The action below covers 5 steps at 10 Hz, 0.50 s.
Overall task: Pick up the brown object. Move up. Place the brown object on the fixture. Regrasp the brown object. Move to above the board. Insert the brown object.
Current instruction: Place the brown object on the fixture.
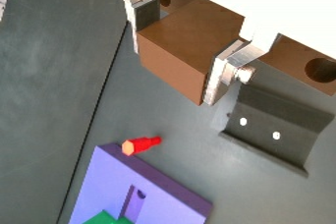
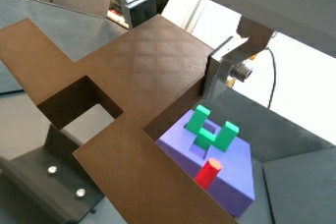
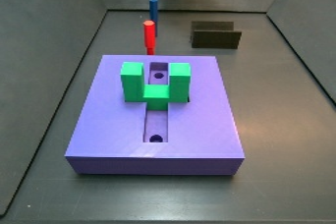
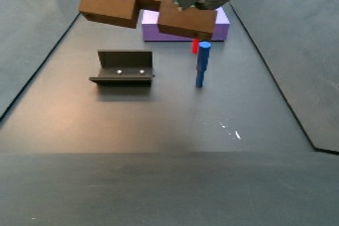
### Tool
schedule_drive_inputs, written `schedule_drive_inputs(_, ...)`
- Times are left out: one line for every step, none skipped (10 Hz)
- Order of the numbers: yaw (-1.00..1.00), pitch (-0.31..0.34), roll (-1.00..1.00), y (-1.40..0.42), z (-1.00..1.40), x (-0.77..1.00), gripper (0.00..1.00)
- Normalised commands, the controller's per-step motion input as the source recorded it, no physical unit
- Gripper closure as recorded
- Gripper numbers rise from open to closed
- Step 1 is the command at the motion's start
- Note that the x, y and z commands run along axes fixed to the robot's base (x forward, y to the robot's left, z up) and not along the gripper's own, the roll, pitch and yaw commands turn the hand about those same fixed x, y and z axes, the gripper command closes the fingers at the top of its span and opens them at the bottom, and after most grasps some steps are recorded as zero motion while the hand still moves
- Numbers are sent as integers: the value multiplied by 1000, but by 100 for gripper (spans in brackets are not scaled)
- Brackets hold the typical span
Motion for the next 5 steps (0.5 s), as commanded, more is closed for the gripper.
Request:
schedule_drive_inputs(-174,149,-434,-34,0,906,100)
schedule_drive_inputs(-169,160,-437,-23,-9,911,100)
schedule_drive_inputs(-151,180,-406,-9,-46,917,100)
schedule_drive_inputs(-140,191,-394,0,-63,926,100)
schedule_drive_inputs(-126,157,-474,0,-40,860,100)
